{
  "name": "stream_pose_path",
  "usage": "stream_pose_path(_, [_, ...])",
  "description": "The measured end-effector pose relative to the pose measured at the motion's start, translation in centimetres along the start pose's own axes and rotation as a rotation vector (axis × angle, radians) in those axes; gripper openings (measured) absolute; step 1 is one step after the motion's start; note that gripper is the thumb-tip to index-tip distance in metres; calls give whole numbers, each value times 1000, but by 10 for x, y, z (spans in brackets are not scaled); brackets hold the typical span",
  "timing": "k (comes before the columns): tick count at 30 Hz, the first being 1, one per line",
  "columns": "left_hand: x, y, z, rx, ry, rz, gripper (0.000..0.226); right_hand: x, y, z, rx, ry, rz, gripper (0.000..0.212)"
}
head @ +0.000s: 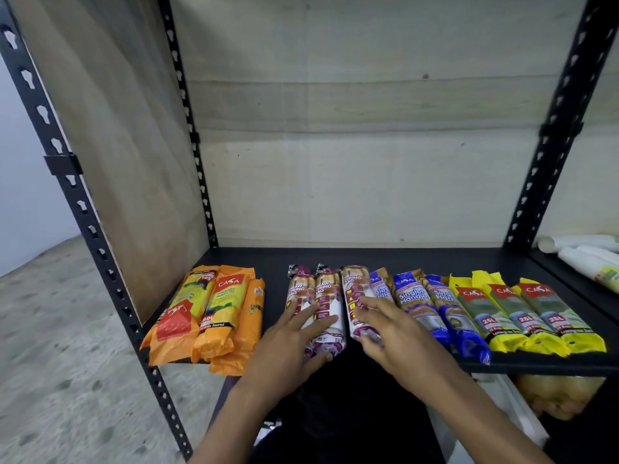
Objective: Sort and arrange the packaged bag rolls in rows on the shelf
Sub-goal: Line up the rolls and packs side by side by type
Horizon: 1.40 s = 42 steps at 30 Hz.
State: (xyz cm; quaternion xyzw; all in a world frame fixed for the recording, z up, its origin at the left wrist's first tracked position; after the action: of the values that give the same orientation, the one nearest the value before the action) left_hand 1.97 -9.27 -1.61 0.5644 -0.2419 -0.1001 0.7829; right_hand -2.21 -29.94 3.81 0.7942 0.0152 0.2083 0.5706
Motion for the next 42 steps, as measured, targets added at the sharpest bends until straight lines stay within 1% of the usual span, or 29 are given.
stream_pose_path(4, [-9,-4,-7,-22,51,100,57,2,-19,-9,-123,45,-61,36])
stream_pose_path(7, [-8,0,-13,-34,20,44,63,4,-32,-18,-223,66,-106,34])
stream_pose_path(9, [-7,7,-13,-37,12,-25,70,6,-33,-24,-266,74,-88,39])
stream_pose_path(12, [-8,19,-16,53,47,-128,92,9,-32,-28,-308,72,-86,55])
stream_pose_path(15, [-6,32,-27,200,103,-214,113,15,-36,-23,-434,104,-177,85])
stream_pose_path(17, [-5,36,-27,277,118,-291,117,19,-36,-14,-461,84,-228,101])
stream_pose_path(18, [-5,36,-26,280,127,-327,115,21,-35,-9,-478,80,-232,103])
stream_pose_path(20, [-5,32,-23,237,138,-359,110,23,-32,-2,-495,82,-226,98])
stream_pose_path(23, [-3,28,-27,202,127,-330,106,26,-33,-1,-423,117,-244,84])
stream_pose_path(25, [-2,26,-28,180,127,-317,105,27,-34,-3,-418,135,-245,80])
stream_pose_path(29, [0,22,-22,168,90,-280,100,25,-34,5,-414,120,-235,81])
stream_pose_path(32, [0,23,-19,170,77,-249,95,23,-33,11,-354,100,-229,83])
stream_pose_path(35, [0,22,-16,168,73,-226,93,19,-37,13,-297,85,-230,81])
stream_pose_path(38, [0,19,-14,146,68,-220,92,17,-38,16,-304,89,-202,78])
stream_pose_path(42, [1,18,-14,121,64,-204,91,16,-36,20,-285,74,-230,78])
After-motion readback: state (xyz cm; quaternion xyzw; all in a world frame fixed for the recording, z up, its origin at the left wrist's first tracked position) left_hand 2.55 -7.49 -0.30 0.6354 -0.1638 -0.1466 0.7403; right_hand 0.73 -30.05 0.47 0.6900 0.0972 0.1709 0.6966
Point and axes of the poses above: each hand's wrist, its own x-axis towards the middle knuckle, its own y-axis out of the back of the hand, z = x × y, the point moved 2 cm from there along x, towards the middle knuckle, and after that the axes turned 1 degree about -x, right-handed, at the moved point
